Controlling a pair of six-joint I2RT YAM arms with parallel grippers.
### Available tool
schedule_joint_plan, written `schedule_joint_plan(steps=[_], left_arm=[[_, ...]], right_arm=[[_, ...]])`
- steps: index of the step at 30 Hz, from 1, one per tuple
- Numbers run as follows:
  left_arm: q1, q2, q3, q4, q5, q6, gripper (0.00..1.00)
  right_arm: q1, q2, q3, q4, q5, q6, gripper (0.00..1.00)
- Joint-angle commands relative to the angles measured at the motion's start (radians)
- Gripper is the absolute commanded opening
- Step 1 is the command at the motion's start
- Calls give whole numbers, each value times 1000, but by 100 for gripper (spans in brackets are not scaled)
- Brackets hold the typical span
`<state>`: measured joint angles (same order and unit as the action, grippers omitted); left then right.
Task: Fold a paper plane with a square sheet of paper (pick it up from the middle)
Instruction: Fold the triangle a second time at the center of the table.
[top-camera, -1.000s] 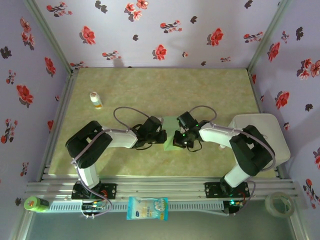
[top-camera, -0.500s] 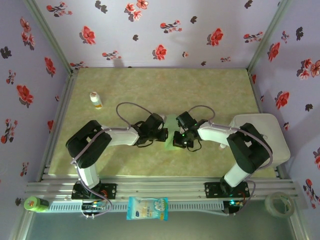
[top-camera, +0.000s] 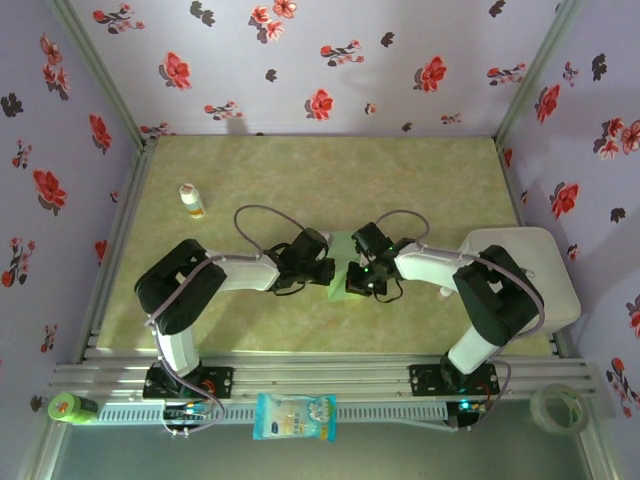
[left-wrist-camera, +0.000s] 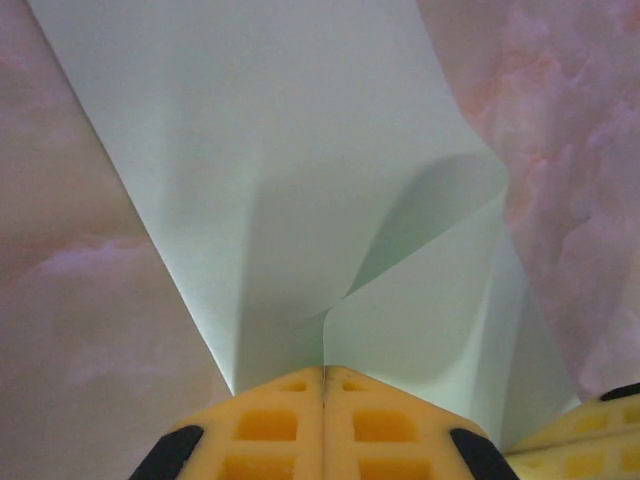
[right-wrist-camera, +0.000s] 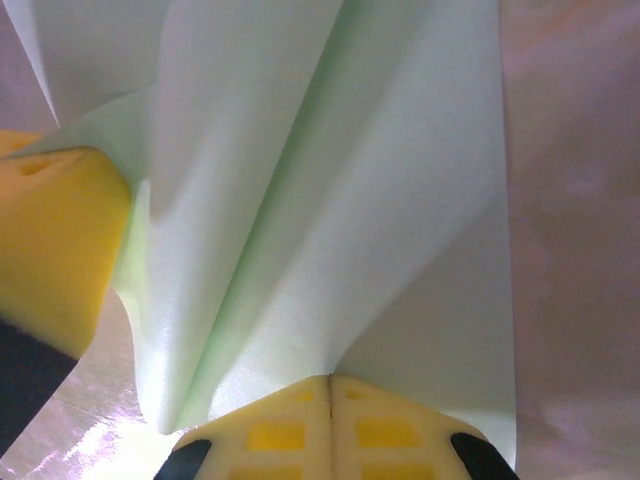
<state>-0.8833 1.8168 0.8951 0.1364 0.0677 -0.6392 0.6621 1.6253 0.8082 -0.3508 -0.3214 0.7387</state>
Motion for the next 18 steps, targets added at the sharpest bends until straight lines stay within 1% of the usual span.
schedule_joint_plan(steps=[1,5,18], left_arm=[[2,19,4,0,-29,28,5],[3,27,-11,35,-19,46,6],[4,39,-29,39,-28,52,6]], right_arm=[[5,57,-16,-51,41,-22,0],[5,64,-14,-51,36,-25,0],[5,70,-12,-59,35,-31,1]])
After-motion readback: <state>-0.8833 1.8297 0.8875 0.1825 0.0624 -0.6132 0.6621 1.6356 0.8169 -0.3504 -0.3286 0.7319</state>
